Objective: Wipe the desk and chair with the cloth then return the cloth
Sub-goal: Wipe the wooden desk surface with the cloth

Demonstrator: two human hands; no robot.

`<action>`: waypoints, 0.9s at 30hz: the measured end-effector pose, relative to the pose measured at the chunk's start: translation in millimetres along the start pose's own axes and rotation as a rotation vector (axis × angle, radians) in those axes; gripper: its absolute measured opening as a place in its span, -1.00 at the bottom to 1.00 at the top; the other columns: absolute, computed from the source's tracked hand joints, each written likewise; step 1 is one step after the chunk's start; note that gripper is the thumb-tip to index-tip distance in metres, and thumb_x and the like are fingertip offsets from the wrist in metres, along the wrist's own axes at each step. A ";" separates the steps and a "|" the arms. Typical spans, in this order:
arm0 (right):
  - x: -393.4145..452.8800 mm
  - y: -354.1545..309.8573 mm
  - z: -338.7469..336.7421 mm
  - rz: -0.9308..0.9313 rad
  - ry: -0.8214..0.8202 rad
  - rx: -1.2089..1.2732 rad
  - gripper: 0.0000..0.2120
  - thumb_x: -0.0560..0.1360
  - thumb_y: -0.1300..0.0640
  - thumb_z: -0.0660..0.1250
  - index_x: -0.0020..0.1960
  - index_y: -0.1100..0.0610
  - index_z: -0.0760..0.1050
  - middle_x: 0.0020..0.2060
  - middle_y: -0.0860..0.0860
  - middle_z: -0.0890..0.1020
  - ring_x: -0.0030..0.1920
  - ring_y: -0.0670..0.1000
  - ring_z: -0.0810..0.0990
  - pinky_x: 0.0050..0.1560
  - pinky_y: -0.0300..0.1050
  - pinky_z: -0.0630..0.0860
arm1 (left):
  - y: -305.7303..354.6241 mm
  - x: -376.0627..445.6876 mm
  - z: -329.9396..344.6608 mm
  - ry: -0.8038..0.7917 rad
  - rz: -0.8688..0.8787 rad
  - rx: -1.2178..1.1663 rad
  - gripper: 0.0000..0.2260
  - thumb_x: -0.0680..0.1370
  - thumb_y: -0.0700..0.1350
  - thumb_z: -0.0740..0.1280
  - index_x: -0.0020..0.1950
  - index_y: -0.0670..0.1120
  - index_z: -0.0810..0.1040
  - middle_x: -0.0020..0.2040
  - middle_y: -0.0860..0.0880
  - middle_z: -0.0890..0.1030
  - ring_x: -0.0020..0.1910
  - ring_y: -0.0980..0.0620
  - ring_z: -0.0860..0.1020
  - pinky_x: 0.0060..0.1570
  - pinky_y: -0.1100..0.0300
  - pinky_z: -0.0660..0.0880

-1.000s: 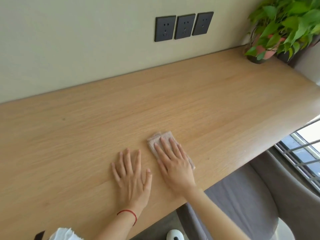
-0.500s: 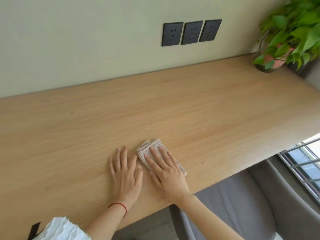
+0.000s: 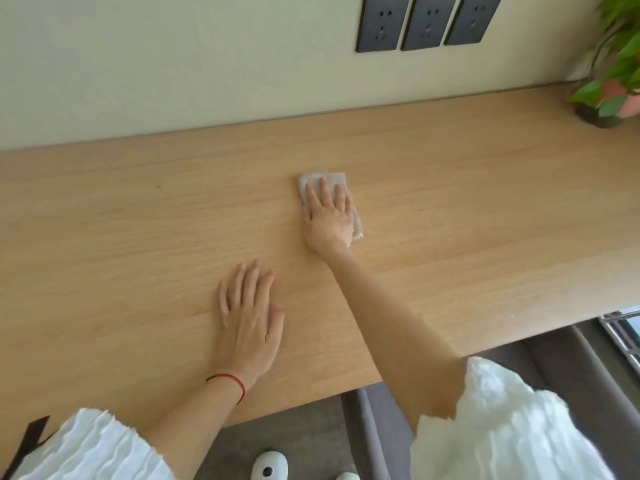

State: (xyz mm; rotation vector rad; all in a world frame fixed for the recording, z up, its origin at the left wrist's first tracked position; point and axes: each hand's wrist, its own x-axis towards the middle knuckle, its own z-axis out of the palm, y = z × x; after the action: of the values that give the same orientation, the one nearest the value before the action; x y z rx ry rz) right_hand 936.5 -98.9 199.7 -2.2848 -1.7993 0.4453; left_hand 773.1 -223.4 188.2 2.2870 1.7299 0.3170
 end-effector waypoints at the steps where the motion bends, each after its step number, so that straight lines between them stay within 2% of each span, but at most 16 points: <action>1: -18.0 -17.1 10.0 -0.114 -0.018 0.005 -0.53 0.64 0.03 -0.04 0.53 -0.04 0.01 0.56 0.00 -0.01 0.55 0.13 -0.12 0.56 0.06 -0.16 | 1.0 0.5 -0.7 0.006 -0.017 -0.007 -0.43 0.50 0.03 -0.17 0.47 -0.11 0.19 0.54 -0.07 0.14 0.53 -0.02 -0.02 0.51 -0.10 -0.13; 4: -89.3 -7.2 15.6 -0.350 -0.044 0.028 -0.56 0.63 0.01 0.00 0.50 -0.05 0.13 0.54 0.00 0.14 0.55 0.11 -0.01 0.55 0.02 -0.12 | 4.6 0.3 -3.4 0.017 -0.041 -0.029 -0.38 0.45 0.01 -0.16 0.46 -0.20 0.20 0.51 -0.12 0.21 0.52 -0.05 0.07 0.50 -0.12 -0.08; 7: -134.5 74.0 -4.1 -0.392 -0.034 -0.036 -0.56 0.63 -0.02 0.03 0.50 -0.08 0.14 0.53 -0.04 0.18 0.54 0.07 0.06 0.55 -0.01 -0.04 | 5.2 0.2 -6.2 0.016 -0.019 -0.004 -0.38 0.47 0.04 -0.15 0.46 -0.20 0.20 0.51 -0.13 0.21 0.52 -0.06 0.09 0.50 -0.12 -0.05; 9: -137.4 139.1 -28.7 -0.285 -0.005 -0.076 -0.54 0.63 -0.02 0.04 0.51 -0.10 0.07 0.54 -0.07 0.10 0.55 0.03 0.00 0.55 -0.04 -0.08 | 5.9 -0.4 -8.2 0.016 -0.002 0.006 -0.39 0.49 0.06 -0.15 0.46 -0.20 0.20 0.51 -0.13 0.21 0.51 -0.07 0.09 0.50 -0.13 -0.04; 13: -113.9 251.7 -82.6 0.089 0.051 -0.064 -0.53 0.64 0.01 0.01 0.51 -0.11 0.00 0.56 -0.04 0.01 0.56 0.03 -0.08 0.54 0.03 -0.09 | 8.4 -1.5 -8.9 0.027 0.004 0.014 -0.39 0.51 0.08 -0.15 0.45 -0.21 0.22 0.51 -0.15 0.22 0.51 -0.09 0.10 0.50 -0.13 -0.03; 16: -111.9 288.2 -97.1 0.347 0.123 -0.028 -0.53 0.63 -0.01 -0.04 0.52 -0.09 0.00 0.56 -0.02 0.00 0.56 0.06 -0.08 0.55 0.08 -0.09 | 8.6 -1.4 -6.1 0.026 0.007 0.039 -0.38 0.51 0.10 -0.15 0.45 -0.21 0.22 0.51 -0.15 0.21 0.51 -0.09 0.09 0.50 -0.12 -0.05; 18: -124.2 273.9 -84.1 0.457 0.176 -0.030 -0.52 0.63 -0.02 -0.04 0.53 -0.08 -0.01 0.56 0.00 0.00 0.56 0.09 -0.08 0.55 0.08 -0.09 | 7.5 -1.7 -5.2 0.022 0.009 0.051 -0.38 0.51 0.10 -0.14 0.45 -0.21 0.23 0.51 -0.14 0.21 0.51 -0.09 0.09 0.50 -0.12 -0.04; 21: -145.3 215.5 -54.1 0.419 0.215 -0.038 -0.50 0.62 -0.01 -0.05 0.53 -0.06 -0.07 0.56 0.02 -0.03 0.56 0.11 -0.08 0.55 0.05 -0.13 | 9.5 -2.4 -5.9 0.037 -0.003 0.050 -0.38 0.50 0.11 -0.12 0.43 -0.21 0.27 0.50 -0.15 0.24 0.50 -0.11 0.12 0.49 -0.12 -0.02; 24: -160.8 144.9 -24.2 0.239 0.165 -0.052 -0.50 0.63 -0.04 -0.07 0.53 -0.08 -0.12 0.55 0.00 -0.05 0.55 0.12 -0.09 0.53 0.04 -0.18 | 10.7 -2.2 -6.3 0.044 -0.005 0.046 -0.38 0.50 0.12 -0.11 0.41 -0.22 0.30 0.49 -0.16 0.26 0.50 -0.12 0.14 0.49 -0.12 -0.02; 27: -177.2 99.4 -5.7 -0.120 0.112 -0.028 -0.53 0.60 -0.01 0.10 0.50 -0.07 0.15 0.52 -0.03 0.19 0.52 0.16 0.11 0.52 0.15 0.08 | 7.8 -2.8 -4.8 0.043 0.003 0.039 -0.39 0.51 0.11 -0.10 0.42 -0.22 0.29 0.49 -0.14 0.26 0.50 -0.09 0.13 0.49 -0.09 -0.03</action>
State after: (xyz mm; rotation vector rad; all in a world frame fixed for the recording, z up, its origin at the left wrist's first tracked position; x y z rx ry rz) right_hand 991.0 -294.4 191.2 -2.1586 -1.8850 0.2683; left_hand 777.9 -227.7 195.3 2.3265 1.7681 0.3381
